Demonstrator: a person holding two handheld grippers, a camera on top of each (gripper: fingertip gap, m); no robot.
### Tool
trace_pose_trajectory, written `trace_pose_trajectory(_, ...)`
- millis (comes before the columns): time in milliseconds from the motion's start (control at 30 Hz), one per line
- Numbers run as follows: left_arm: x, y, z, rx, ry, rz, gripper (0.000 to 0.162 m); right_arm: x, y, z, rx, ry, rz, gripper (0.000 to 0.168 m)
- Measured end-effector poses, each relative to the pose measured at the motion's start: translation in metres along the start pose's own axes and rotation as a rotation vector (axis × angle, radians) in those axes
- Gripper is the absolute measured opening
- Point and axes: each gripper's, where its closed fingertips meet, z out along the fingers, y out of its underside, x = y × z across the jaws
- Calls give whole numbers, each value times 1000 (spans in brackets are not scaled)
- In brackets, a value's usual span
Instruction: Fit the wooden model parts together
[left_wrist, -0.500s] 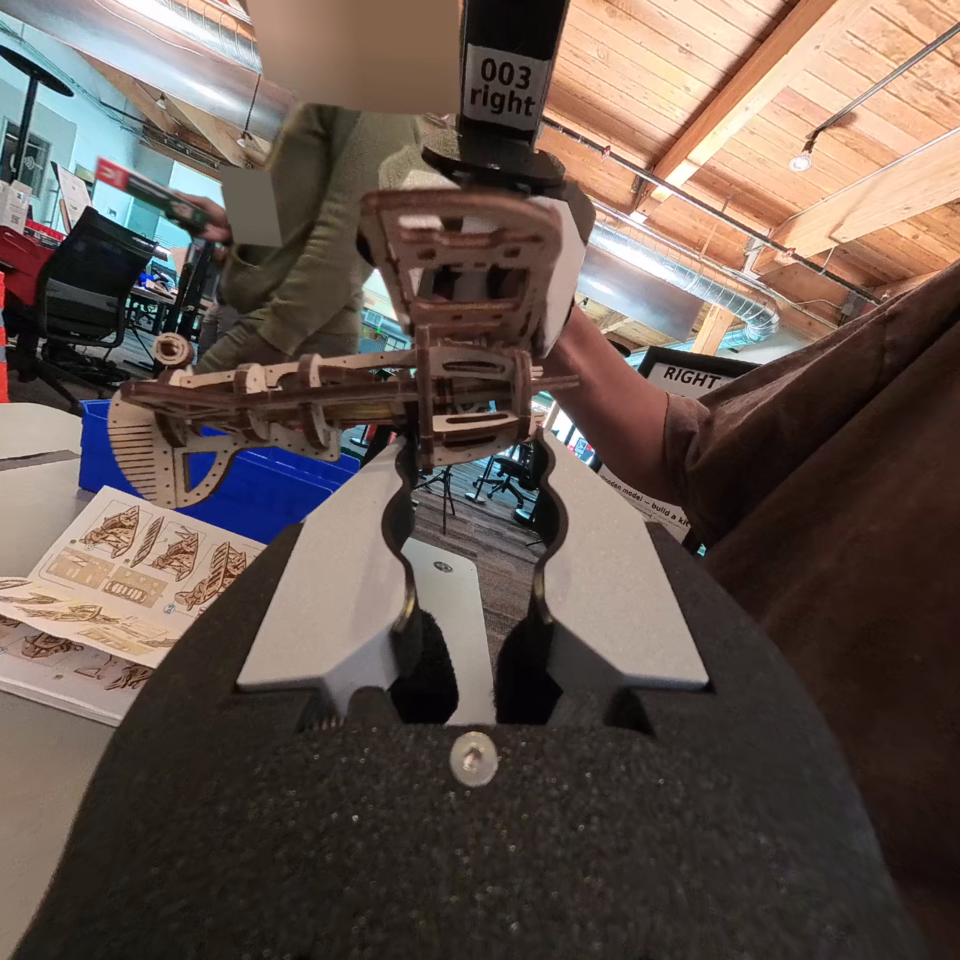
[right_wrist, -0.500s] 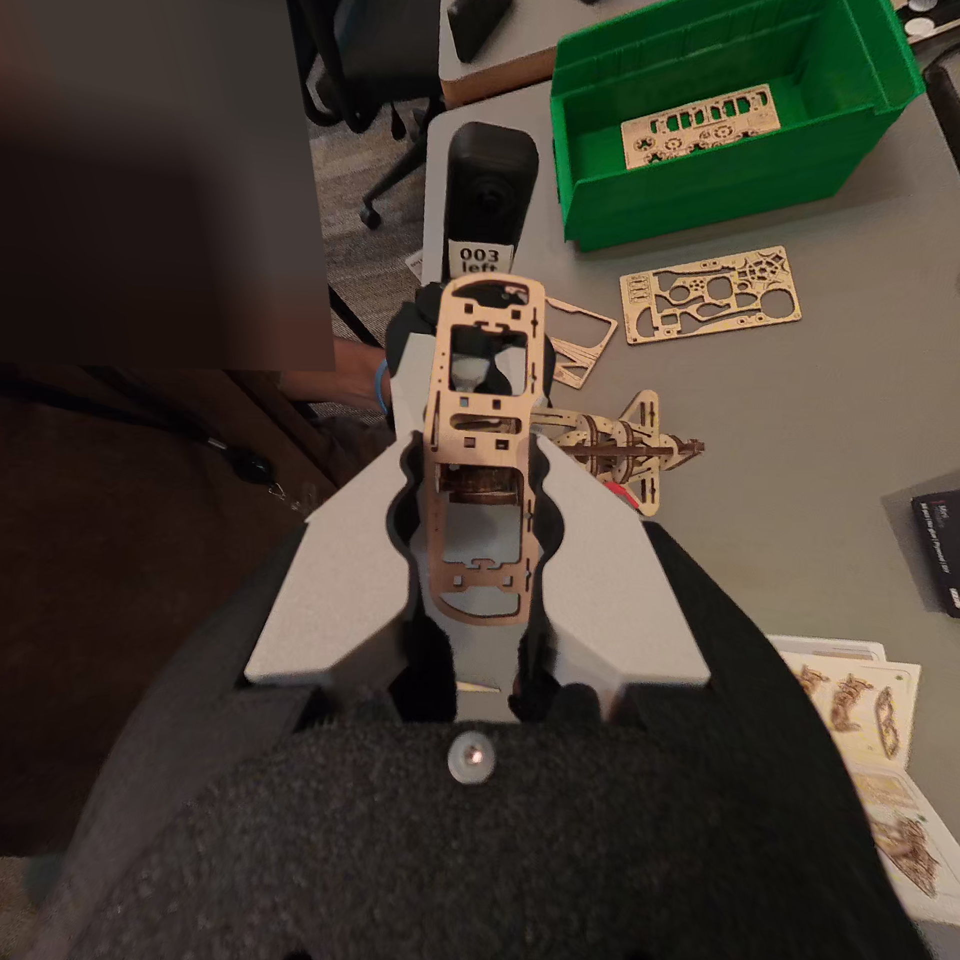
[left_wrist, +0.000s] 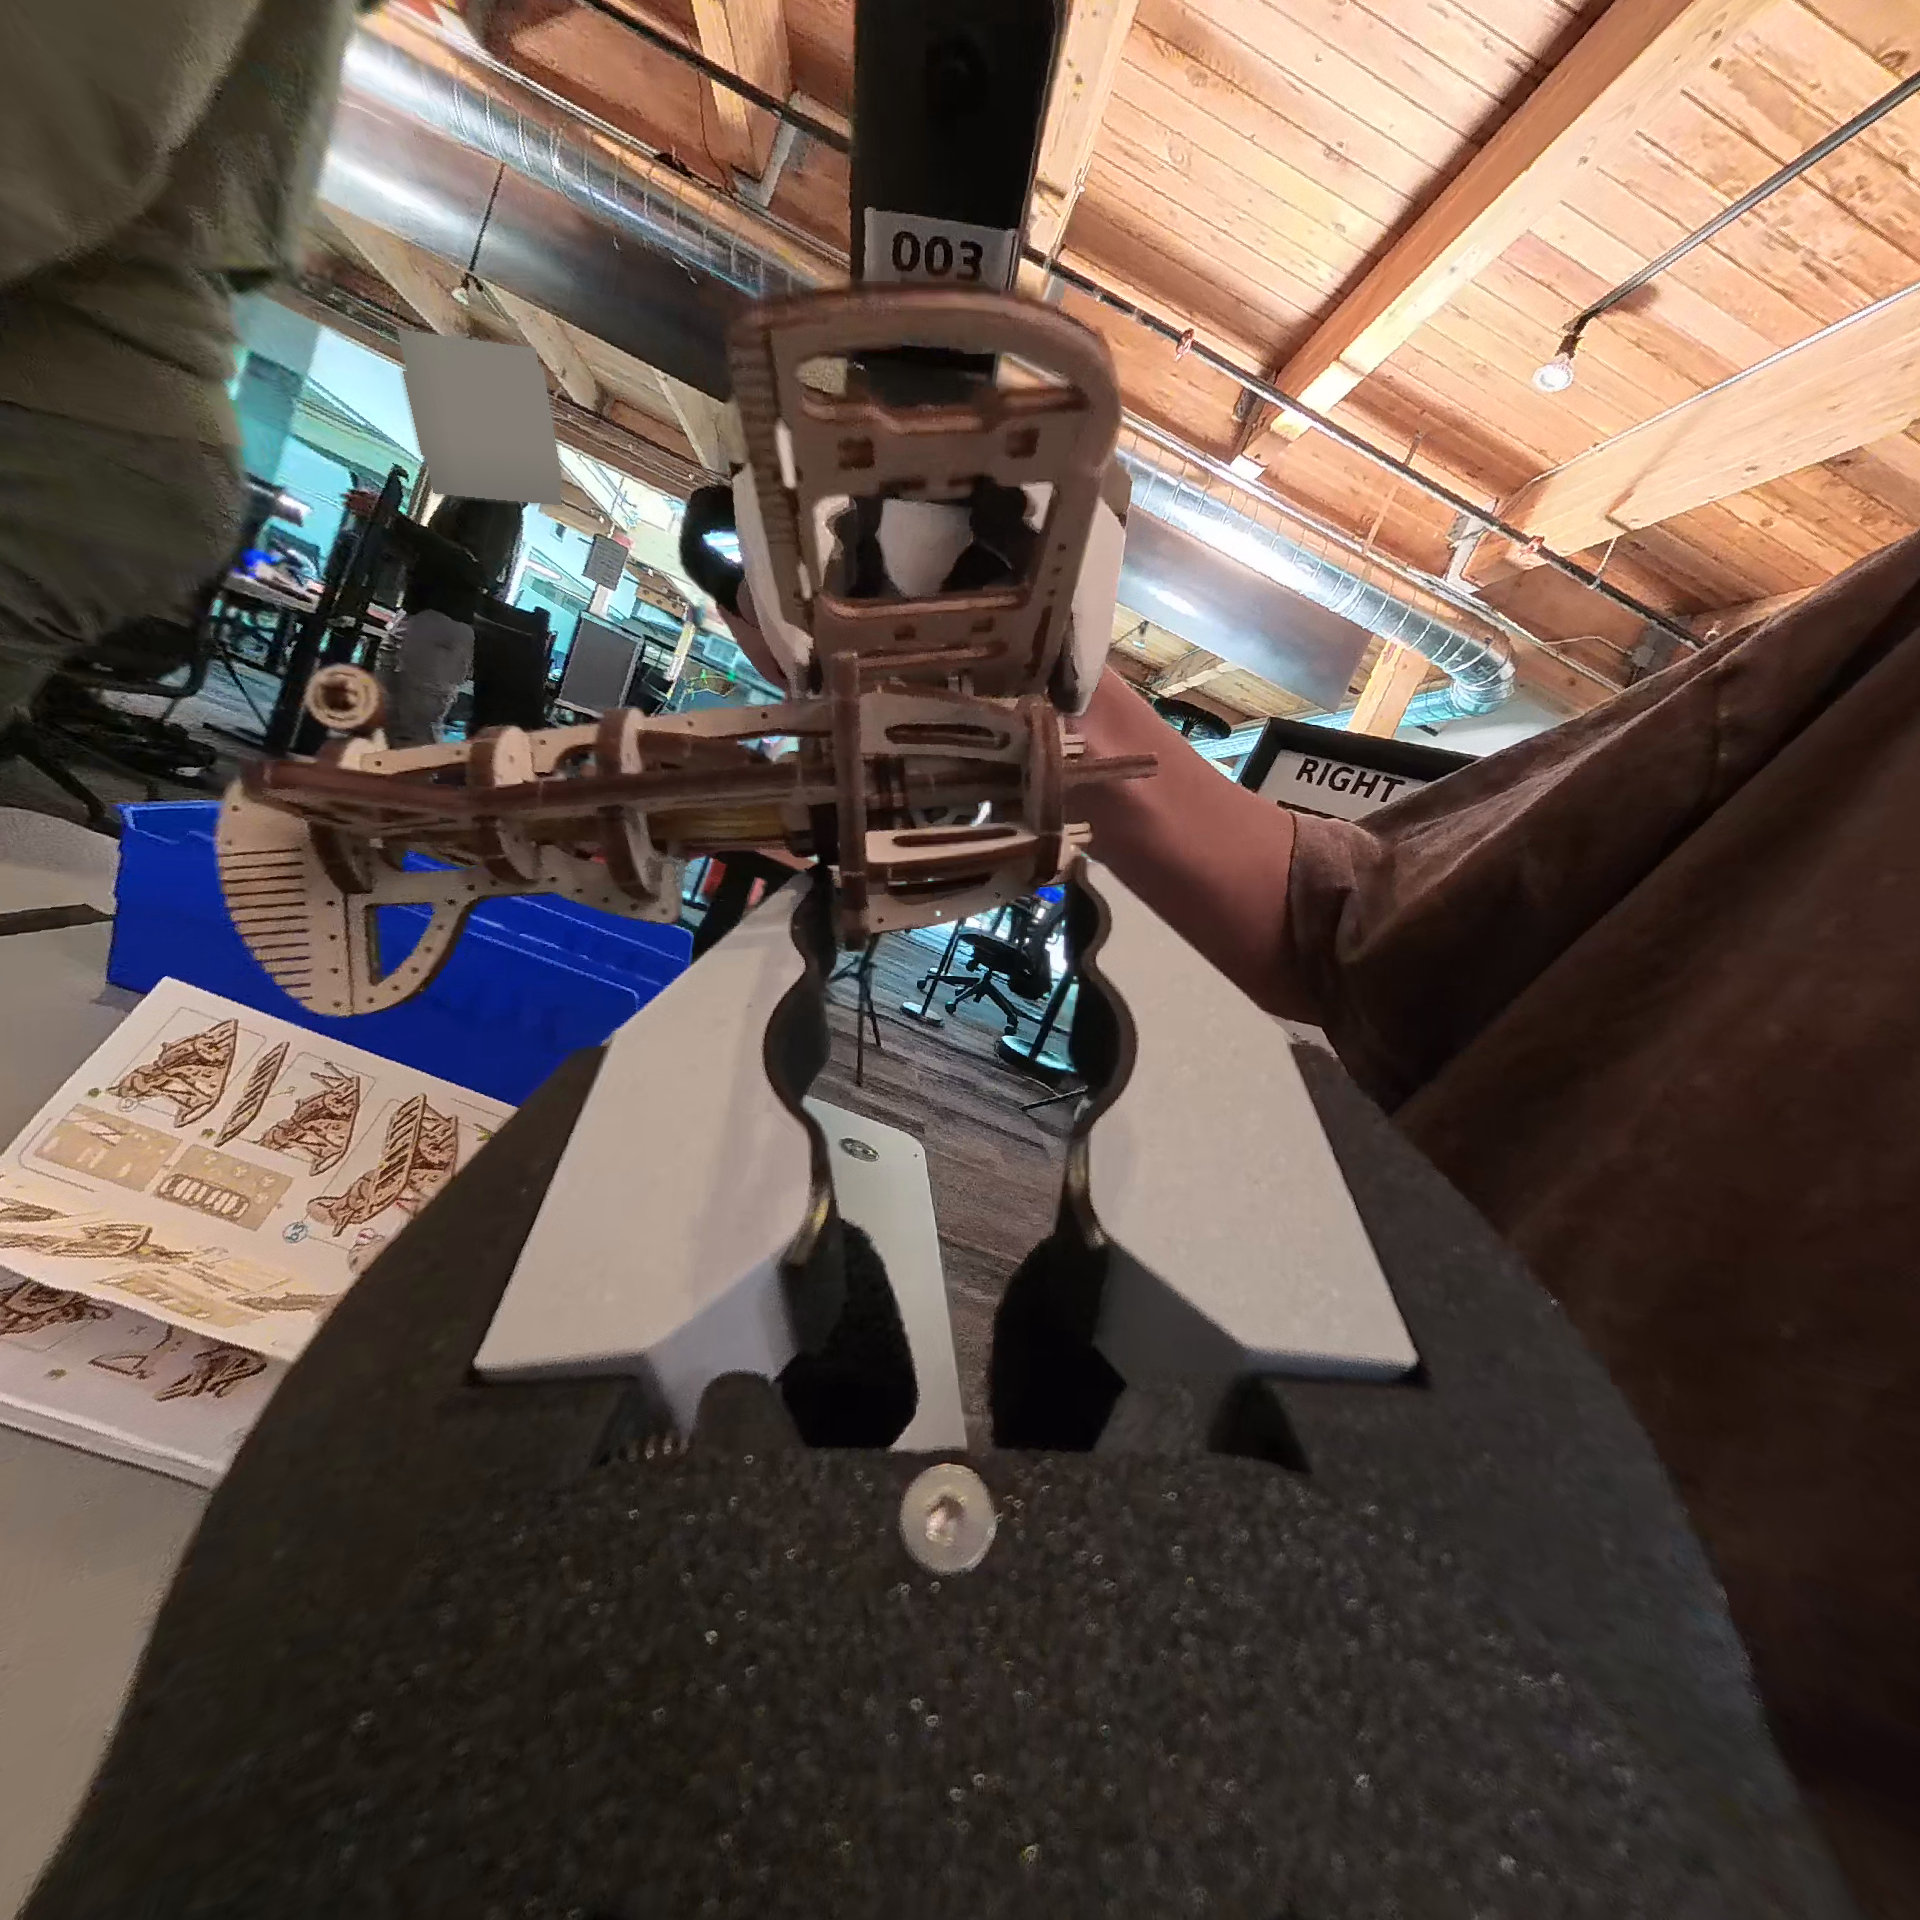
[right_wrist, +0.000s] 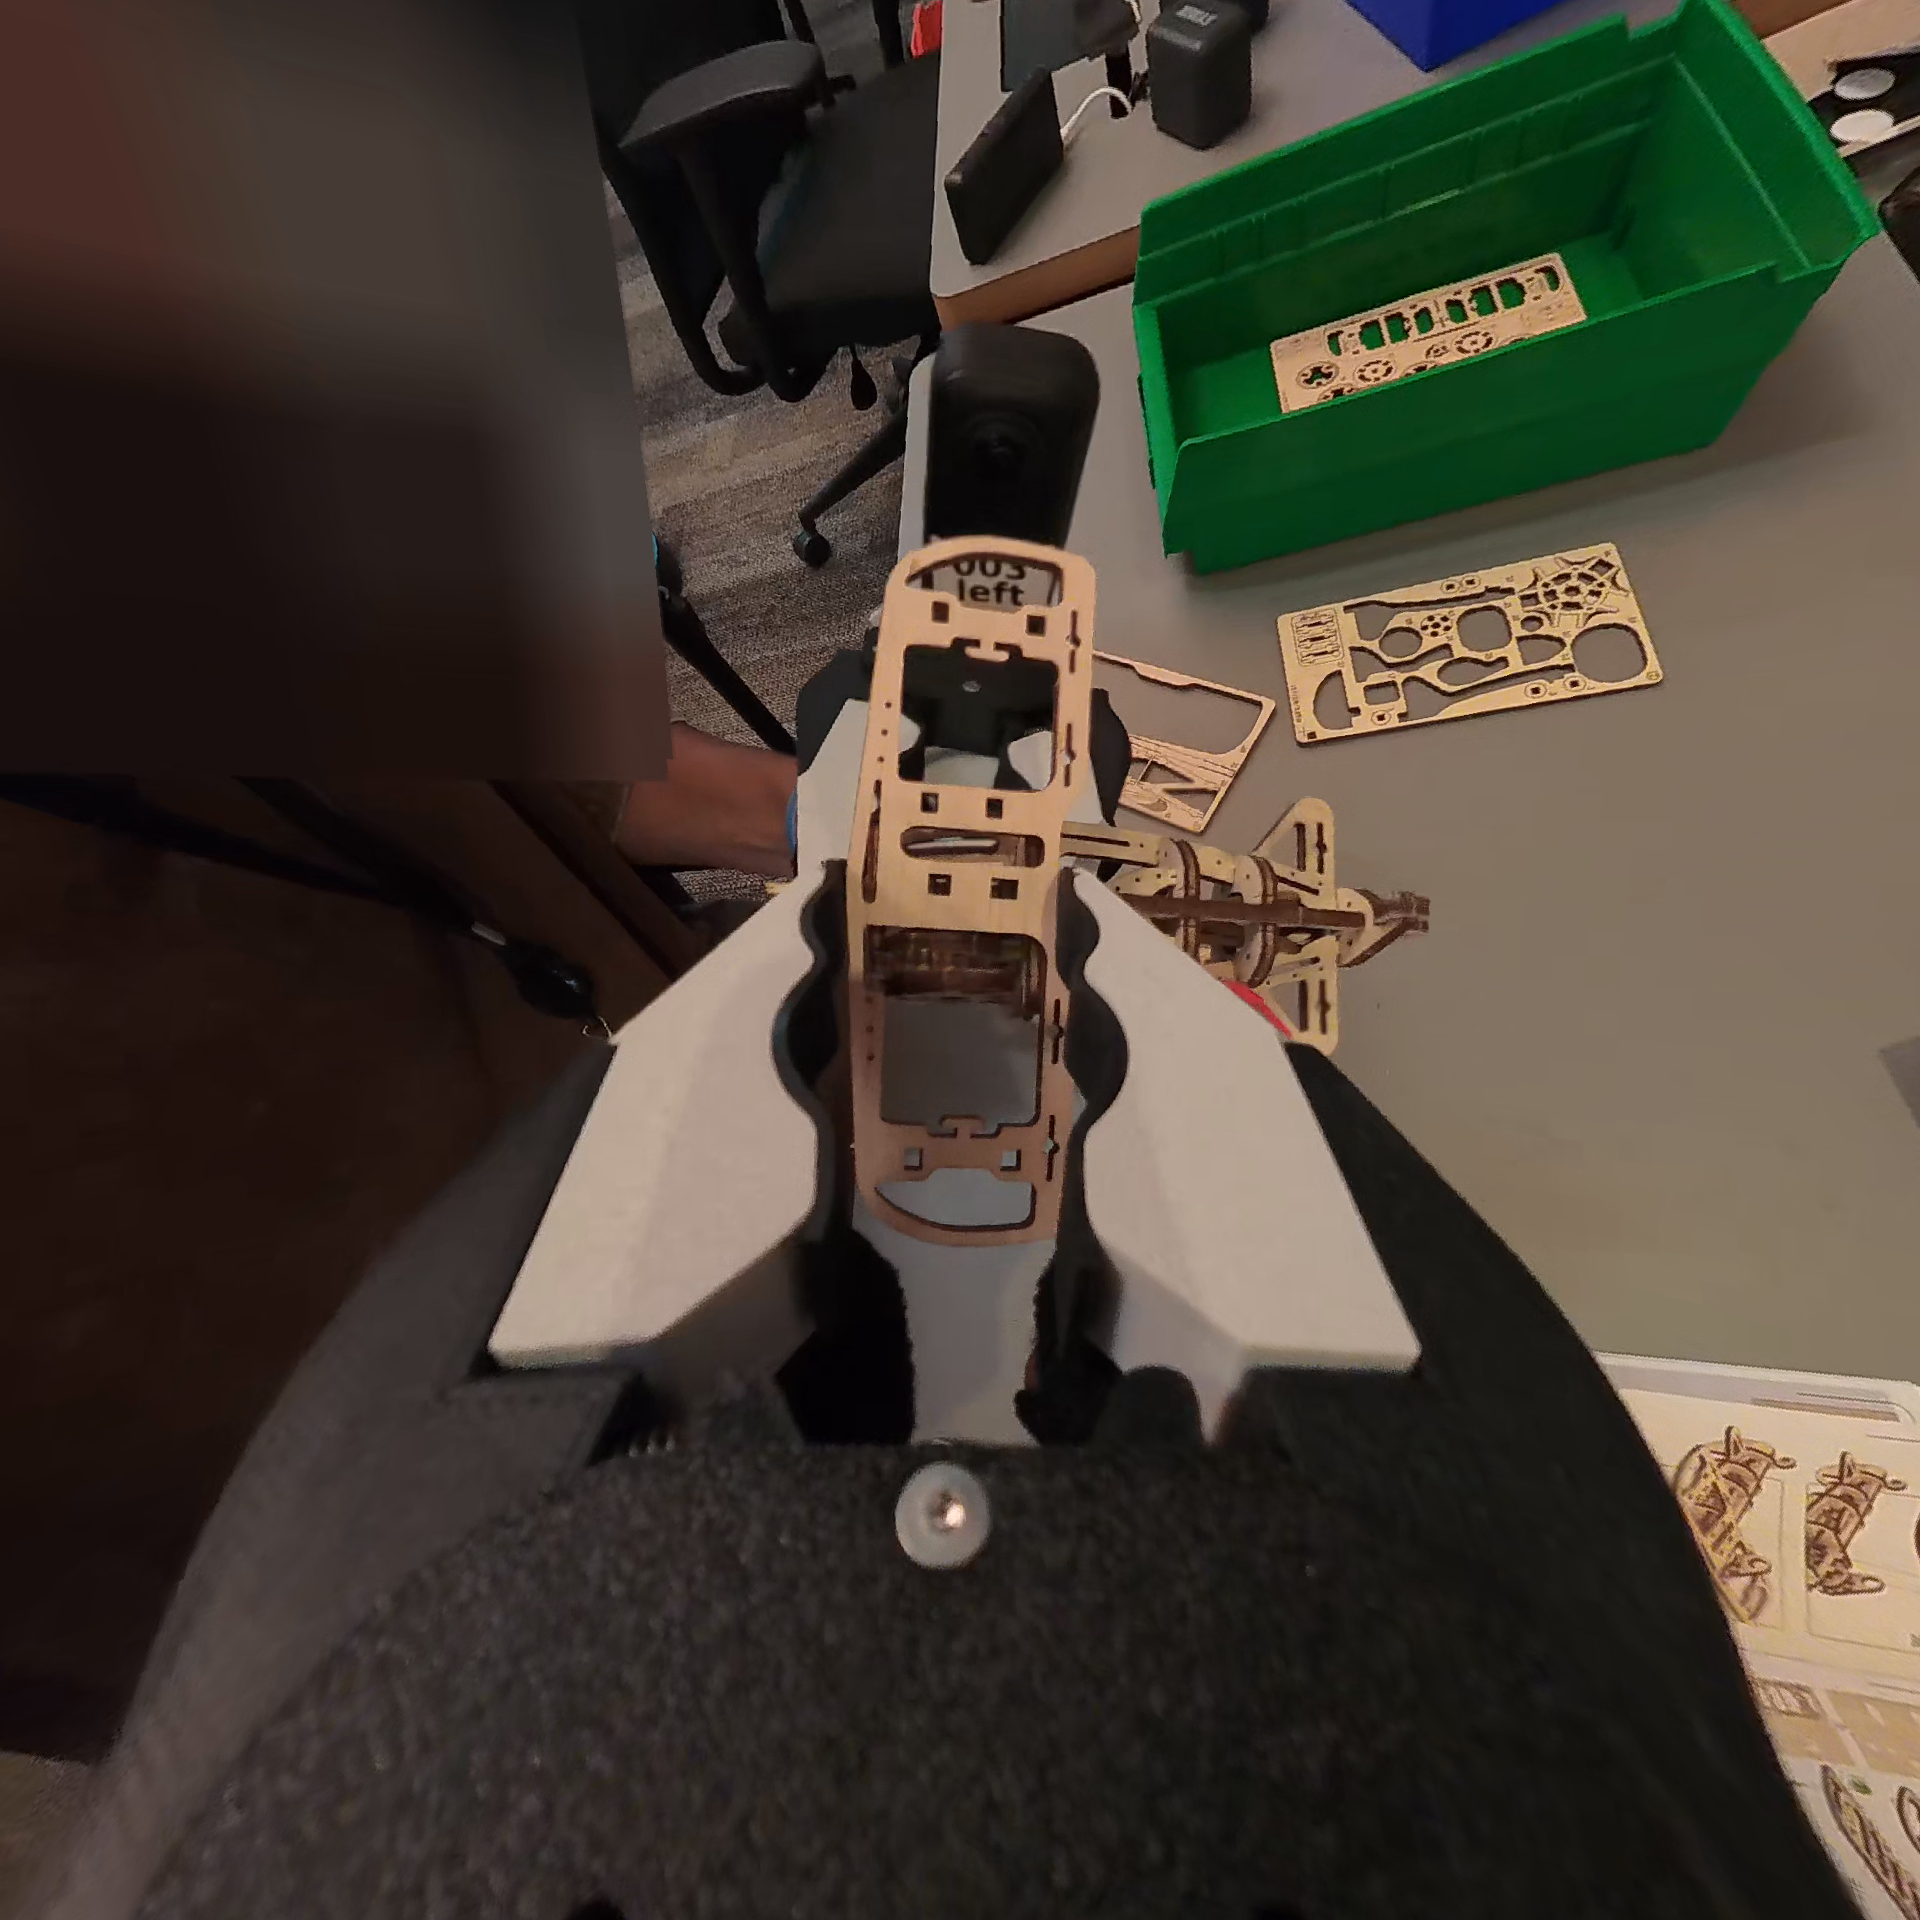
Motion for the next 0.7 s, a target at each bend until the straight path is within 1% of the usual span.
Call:
trace_pose_trajectory(300,-1,4,1,-21,4,-23,41,2,2,2,-2,-14,13,38)
trace_pose_trajectory(467,-3,9,1,-62,-8,-12,41,2,10,1,-80,-6,-9,39)
trace_pose_trajectory(700,1,26,7,-167,8,-2,40,-5,25,-1,-213,-29,-54,37)
